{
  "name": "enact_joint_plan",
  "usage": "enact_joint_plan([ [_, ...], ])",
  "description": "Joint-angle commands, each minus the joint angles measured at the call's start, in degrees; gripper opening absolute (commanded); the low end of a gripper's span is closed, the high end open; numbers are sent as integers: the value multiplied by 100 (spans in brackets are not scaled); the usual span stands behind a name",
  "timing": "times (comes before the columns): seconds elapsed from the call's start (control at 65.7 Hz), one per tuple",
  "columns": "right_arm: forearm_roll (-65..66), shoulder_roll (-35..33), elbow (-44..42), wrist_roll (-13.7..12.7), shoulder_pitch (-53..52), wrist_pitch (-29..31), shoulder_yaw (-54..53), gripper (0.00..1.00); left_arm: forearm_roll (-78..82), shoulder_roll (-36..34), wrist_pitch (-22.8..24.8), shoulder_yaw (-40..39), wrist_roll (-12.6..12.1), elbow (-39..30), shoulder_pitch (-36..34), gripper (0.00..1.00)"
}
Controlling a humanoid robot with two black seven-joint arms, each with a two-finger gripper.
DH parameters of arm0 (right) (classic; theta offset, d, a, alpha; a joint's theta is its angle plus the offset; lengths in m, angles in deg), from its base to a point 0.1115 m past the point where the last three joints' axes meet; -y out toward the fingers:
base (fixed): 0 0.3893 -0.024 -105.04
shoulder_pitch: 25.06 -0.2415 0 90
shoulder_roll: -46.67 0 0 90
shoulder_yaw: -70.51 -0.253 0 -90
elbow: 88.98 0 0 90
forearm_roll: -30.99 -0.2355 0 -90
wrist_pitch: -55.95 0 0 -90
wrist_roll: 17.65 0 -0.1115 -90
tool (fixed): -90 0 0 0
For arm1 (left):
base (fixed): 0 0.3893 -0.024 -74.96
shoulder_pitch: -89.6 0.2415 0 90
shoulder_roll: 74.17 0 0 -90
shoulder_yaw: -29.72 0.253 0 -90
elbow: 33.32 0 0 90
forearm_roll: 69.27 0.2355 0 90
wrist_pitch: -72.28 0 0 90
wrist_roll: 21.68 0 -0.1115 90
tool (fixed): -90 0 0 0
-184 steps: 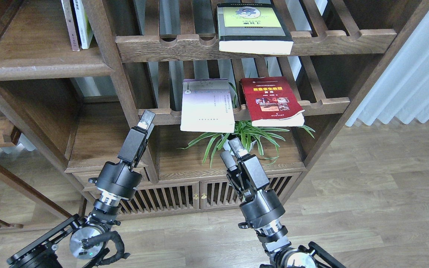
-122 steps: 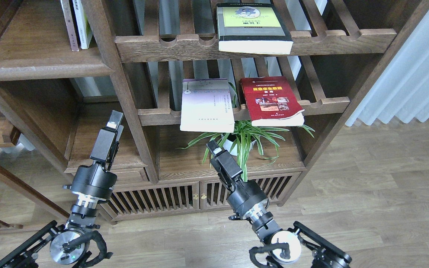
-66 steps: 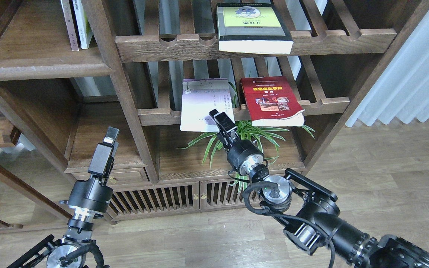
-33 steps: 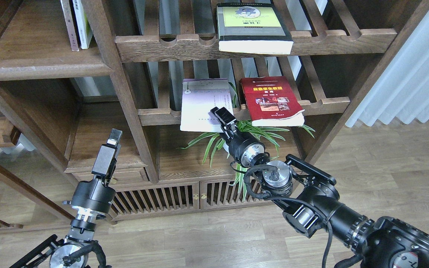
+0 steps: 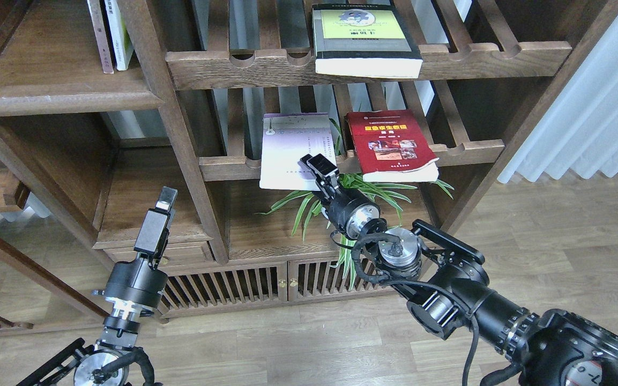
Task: Organize books on shelf
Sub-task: 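Push the right gripper against the white book, tipping it outward, then pull the white book off the shelf between both grippers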
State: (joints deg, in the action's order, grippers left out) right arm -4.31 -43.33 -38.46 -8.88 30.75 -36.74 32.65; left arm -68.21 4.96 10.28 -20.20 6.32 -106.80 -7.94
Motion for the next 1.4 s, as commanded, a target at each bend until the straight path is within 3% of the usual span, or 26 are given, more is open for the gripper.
enact_joint_plan([
  [0.0,-12,0,-59,3,-9,31,-11,58,0,-3,0,0,0,0,7,100],
  [0.122,-29,0,-174,3,-36,40,-46,56,0,-3,0,9,0,0,7,100],
  [0.305,-47,0,-200,3,-62,66,-327,36,0,-3,0,9,0,26,7,100],
  [0.442,-47,0,-191,3,-62,93,-371,28,0,6,0,9,0,26,7,100],
  [0.548,-56,0,-139,11,-62,277,-485,4,0,-3,0,9,0,26,16,100],
  [0.822,-64,0,28,-24,35,541,-565,4,-272,94,0,61,0,404,-80,100],
  [0.975,-38,0,362,-305,289,857,-573,4,-501,94,0,61,0,431,-142,100],
  [1.264,-38,0,986,-454,878,1165,-907,4,-1178,103,0,61,0,413,-335,100],
  [1.386,-47,-447,1372,-550,1220,1629,-907,4,-1204,103,0,87,0,413,-379,100],
])
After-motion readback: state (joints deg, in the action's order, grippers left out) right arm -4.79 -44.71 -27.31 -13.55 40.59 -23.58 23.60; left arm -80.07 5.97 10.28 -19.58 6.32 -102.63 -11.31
